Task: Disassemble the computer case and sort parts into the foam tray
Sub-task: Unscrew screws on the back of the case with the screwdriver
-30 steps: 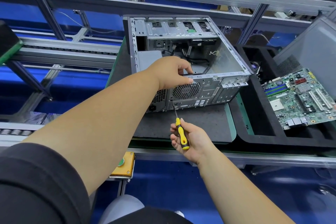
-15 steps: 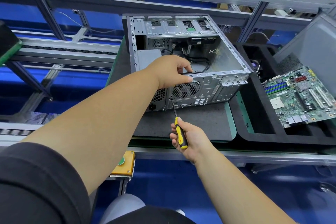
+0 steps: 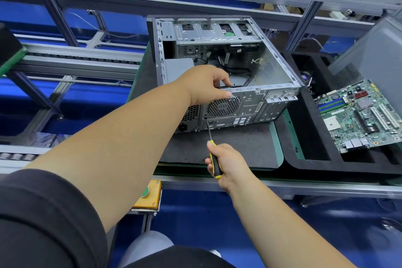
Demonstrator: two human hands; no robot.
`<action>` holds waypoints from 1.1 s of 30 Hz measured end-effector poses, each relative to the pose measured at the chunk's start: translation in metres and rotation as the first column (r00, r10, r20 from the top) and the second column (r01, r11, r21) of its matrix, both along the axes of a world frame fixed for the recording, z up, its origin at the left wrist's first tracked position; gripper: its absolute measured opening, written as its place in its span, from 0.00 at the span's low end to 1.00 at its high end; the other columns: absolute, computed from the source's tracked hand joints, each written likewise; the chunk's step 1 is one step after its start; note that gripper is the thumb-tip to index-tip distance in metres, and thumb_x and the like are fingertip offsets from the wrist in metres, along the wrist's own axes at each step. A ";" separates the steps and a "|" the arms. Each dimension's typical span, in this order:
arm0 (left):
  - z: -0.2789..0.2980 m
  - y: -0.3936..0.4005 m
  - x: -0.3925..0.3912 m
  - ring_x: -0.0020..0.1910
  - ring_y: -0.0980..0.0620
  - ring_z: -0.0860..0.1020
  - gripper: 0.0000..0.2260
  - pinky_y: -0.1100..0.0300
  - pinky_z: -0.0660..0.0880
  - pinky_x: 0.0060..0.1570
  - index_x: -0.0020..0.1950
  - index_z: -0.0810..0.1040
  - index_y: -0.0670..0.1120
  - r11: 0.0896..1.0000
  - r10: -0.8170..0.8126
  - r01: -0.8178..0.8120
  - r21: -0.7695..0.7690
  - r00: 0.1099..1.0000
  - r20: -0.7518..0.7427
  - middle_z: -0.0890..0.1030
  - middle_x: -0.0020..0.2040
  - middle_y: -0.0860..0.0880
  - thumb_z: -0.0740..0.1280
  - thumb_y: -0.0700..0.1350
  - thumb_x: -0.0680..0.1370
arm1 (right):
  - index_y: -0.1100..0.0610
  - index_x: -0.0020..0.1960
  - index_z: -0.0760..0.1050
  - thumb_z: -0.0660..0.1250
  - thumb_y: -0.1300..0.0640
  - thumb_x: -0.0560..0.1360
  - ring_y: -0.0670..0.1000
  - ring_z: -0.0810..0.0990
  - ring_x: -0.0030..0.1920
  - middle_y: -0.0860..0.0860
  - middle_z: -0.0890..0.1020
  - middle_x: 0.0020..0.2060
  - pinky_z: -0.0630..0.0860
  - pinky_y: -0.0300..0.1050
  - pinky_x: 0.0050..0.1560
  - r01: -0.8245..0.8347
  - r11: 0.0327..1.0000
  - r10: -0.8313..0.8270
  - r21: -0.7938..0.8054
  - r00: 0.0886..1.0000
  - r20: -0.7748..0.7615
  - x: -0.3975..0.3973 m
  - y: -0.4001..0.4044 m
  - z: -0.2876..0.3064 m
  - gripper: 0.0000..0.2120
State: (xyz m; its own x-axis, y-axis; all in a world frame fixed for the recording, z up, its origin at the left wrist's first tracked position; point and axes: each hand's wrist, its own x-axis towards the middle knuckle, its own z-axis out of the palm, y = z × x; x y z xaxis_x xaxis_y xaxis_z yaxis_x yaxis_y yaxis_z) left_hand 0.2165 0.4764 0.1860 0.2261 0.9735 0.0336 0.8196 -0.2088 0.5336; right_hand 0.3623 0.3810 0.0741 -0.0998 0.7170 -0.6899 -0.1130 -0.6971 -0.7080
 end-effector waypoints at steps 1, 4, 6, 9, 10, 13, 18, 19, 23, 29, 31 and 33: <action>0.000 0.000 0.000 0.49 0.53 0.77 0.13 0.58 0.74 0.52 0.57 0.80 0.57 1.000 0.001 -0.001 -0.001 1.000 0.000 0.80 0.52 0.53 0.70 0.57 0.74 | 0.57 0.45 0.71 0.71 0.52 0.77 0.45 0.77 0.28 0.53 0.77 0.35 0.74 0.38 0.28 -0.014 0.999 0.011 0.044 0.998 0.060 -0.001 -0.001 0.001 0.11; -0.001 0.000 0.000 0.50 0.53 0.77 0.13 0.57 0.75 0.53 0.57 0.81 0.57 1.000 0.002 -0.002 -0.003 1.000 0.001 0.80 0.52 0.53 0.70 0.57 0.74 | 0.54 0.42 0.67 0.69 0.51 0.78 0.47 0.74 0.29 0.52 0.77 0.32 0.73 0.40 0.30 -0.123 0.975 0.057 0.185 0.943 0.328 -0.003 -0.004 0.003 0.13; -0.001 0.000 0.000 0.50 0.53 0.77 0.13 0.56 0.75 0.54 0.57 0.80 0.58 1.000 0.002 -0.002 -0.008 1.000 0.004 0.80 0.52 0.53 0.70 0.57 0.74 | 0.54 0.43 0.67 0.68 0.49 0.78 0.47 0.74 0.30 0.52 0.78 0.32 0.74 0.43 0.34 -0.204 0.947 0.077 0.249 0.895 0.439 -0.004 -0.006 0.003 0.13; 0.000 0.000 0.000 0.49 0.53 0.78 0.12 0.55 0.76 0.53 0.56 0.81 0.58 1.000 0.004 -0.004 -0.008 1.000 0.003 0.80 0.51 0.54 0.70 0.57 0.74 | 0.56 0.47 0.72 0.68 0.49 0.79 0.47 0.73 0.29 0.52 0.77 0.32 0.72 0.41 0.31 -0.152 0.977 0.109 0.148 0.958 0.266 -0.004 -0.004 0.007 0.11; 0.000 0.000 0.000 0.49 0.53 0.78 0.12 0.56 0.76 0.53 0.56 0.81 0.58 1.000 0.004 -0.004 -0.006 1.000 0.003 0.80 0.50 0.54 0.70 0.57 0.74 | 0.58 0.49 0.75 0.68 0.50 0.79 0.47 0.74 0.29 0.53 0.78 0.33 0.73 0.40 0.31 -0.098 0.993 0.089 0.071 0.989 0.119 -0.002 -0.003 0.008 0.11; 0.000 0.000 0.000 0.48 0.53 0.77 0.12 0.57 0.75 0.52 0.57 0.81 0.58 1.000 -0.001 0.001 -0.001 1.000 0.000 0.80 0.50 0.54 0.70 0.58 0.74 | 0.68 0.48 0.81 0.62 0.54 0.82 0.49 0.77 0.29 0.58 0.82 0.39 0.77 0.40 0.30 -0.048 0.996 0.028 -0.075 0.968 -0.248 0.007 -0.002 0.008 0.17; -0.001 0.001 0.000 0.48 0.54 0.77 0.12 0.59 0.73 0.50 0.56 0.80 0.58 1.000 -0.003 0.003 0.006 1.000 -0.001 0.80 0.51 0.54 0.70 0.57 0.74 | 0.63 0.42 0.86 0.63 0.52 0.82 0.51 0.82 0.33 0.57 0.86 0.43 0.79 0.42 0.31 -0.044 0.990 0.006 -0.132 0.962 -0.273 0.017 -0.005 0.003 0.19; -0.001 0.001 0.000 0.48 0.54 0.76 0.12 0.59 0.73 0.50 0.56 0.80 0.58 1.000 -0.003 0.003 0.007 1.000 -0.001 0.80 0.51 0.54 0.70 0.57 0.74 | 0.63 0.43 0.86 0.63 0.52 0.81 0.50 0.81 0.32 0.56 0.85 0.42 0.78 0.41 0.29 -0.043 0.988 -0.002 -0.151 0.958 -0.286 0.016 -0.006 0.003 0.19; -0.001 0.001 0.000 0.48 0.53 0.77 0.12 0.58 0.74 0.50 0.57 0.80 0.58 1.000 -0.008 0.008 0.007 1.000 -0.007 0.80 0.51 0.53 0.70 0.57 0.75 | 0.63 0.45 0.84 0.63 0.51 0.81 0.47 0.77 0.28 0.54 0.83 0.39 0.72 0.38 0.23 -0.018 0.979 -0.056 -0.202 0.934 -0.354 0.012 -0.006 0.001 0.18; -0.002 0.001 0.000 0.48 0.54 0.77 0.12 0.59 0.73 0.49 0.57 0.80 0.58 1.000 -0.006 0.007 0.031 0.999 -0.046 0.80 0.50 0.54 0.69 0.58 0.75 | 0.61 0.47 0.78 0.70 0.57 0.78 0.47 0.74 0.26 0.52 0.78 0.31 0.70 0.37 0.23 0.054 0.993 -0.073 -0.105 0.980 -0.185 0.008 -0.003 -0.005 0.07; -0.002 0.001 0.000 0.47 0.54 0.76 0.12 0.60 0.72 0.48 0.56 0.80 0.59 0.999 -0.008 0.010 0.037 0.999 -0.051 0.80 0.50 0.54 0.69 0.58 0.75 | 0.59 0.45 0.74 0.72 0.58 0.77 0.47 0.73 0.27 0.52 0.76 0.31 0.70 0.37 0.25 0.017 0.999 -0.017 0.033 1.000 -0.008 0.008 -0.002 -0.005 0.08; -0.002 0.002 0.000 0.47 0.54 0.76 0.12 0.60 0.71 0.47 0.56 0.80 0.59 0.999 -0.009 0.011 0.040 0.999 -0.052 0.80 0.50 0.54 0.69 0.58 0.75 | 0.57 0.44 0.71 0.72 0.56 0.76 0.48 0.75 0.29 0.53 0.77 0.36 0.73 0.38 0.27 -0.062 0.989 0.037 0.138 0.983 0.179 0.008 -0.002 -0.001 0.10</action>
